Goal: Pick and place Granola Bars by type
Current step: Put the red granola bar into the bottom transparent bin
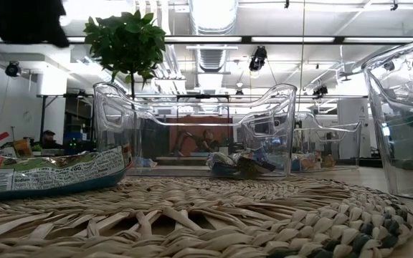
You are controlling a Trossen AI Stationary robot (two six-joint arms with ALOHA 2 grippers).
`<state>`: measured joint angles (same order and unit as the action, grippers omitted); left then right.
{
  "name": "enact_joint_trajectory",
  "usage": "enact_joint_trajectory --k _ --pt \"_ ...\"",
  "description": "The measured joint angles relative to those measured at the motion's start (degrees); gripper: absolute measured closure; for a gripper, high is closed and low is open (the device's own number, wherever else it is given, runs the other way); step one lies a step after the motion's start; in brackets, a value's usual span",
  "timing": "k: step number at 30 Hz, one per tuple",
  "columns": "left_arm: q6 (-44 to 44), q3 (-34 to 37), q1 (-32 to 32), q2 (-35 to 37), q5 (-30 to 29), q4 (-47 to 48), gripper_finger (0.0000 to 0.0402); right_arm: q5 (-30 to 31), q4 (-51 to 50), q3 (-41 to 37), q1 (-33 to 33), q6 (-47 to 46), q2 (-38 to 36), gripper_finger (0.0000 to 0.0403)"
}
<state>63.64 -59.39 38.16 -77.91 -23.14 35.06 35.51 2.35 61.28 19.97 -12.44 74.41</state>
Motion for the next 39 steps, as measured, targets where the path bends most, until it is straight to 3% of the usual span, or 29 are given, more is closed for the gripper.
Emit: enact_joint_trajectory --k 5,16,39 --pt "3.00 0.02 0.58 -3.29 1.65 -0.90 0.0236 0.00 -0.02 0.00 0.00 0.69 -0.04 0.0206" --pt "8.79 0.02 2.64 -7.88 3.13 -2.67 0.0153 -0.04 -0.28 0.00 0.00 1.20 -0.07 0.0206" --pt "18.80 0.17 3.25 -20.71 7.48 -8.10 0.0152 -1.68 -0.40 0.00 0.00 2.61 -0.73 0.0206"
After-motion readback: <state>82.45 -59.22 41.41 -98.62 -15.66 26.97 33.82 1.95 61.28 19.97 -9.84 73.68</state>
